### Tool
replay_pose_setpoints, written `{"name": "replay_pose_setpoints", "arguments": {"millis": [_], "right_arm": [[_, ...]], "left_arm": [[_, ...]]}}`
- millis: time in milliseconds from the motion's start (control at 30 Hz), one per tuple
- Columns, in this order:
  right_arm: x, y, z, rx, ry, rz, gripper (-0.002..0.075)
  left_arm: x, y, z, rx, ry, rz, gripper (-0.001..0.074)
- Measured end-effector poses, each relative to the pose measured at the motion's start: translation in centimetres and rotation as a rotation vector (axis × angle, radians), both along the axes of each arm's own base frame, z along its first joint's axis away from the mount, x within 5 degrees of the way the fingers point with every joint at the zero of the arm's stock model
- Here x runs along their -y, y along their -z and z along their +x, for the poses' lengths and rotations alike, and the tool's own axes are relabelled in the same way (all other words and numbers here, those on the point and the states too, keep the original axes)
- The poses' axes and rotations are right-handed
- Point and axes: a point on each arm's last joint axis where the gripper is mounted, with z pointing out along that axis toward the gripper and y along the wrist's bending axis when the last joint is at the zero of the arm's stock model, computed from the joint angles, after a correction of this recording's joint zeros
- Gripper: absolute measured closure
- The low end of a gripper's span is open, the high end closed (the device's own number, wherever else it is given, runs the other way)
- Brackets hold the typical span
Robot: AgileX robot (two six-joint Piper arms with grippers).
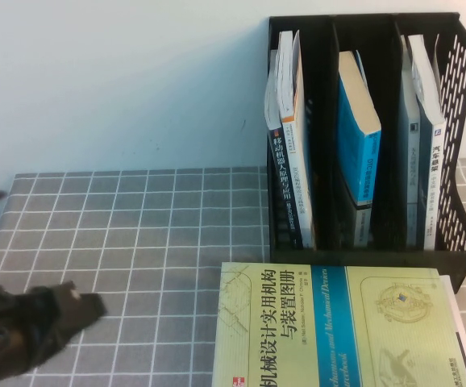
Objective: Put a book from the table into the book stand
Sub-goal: Push book with right arm
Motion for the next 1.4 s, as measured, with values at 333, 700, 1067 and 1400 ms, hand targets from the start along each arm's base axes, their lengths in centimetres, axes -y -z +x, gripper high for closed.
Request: {"name": "replay_pose_setpoints", "arguments": {"millis": [333, 700, 1067, 1400], "right_arm": [[-0.6, 4.7, 4.6, -0.209, -0.070, 0.031, 0.0729], [-1.2, 7.4, 6.1, -0.285, -0.082, 0.103, 0.0729], [-2.9, 8.2, 7.1, -0.264, -0.151, 0.209, 0.0729], [-5.1, 8.1, 7.0, -0.230, -0.195, 0.198, 0.0729]], "left_arm": [[2.0, 1.0, 1.5, -0.012, 0.207, -0.134, 0.0738], [2.4, -0.3, 1.8, 0.037, 0.174, -0.305, 0.0737], [2.6, -0.5, 1.6, 0.040, 0.214, -0.329, 0.0731], [3.0, 0.1, 1.2, -0.001, 0.310, -0.280, 0.0286]]}}
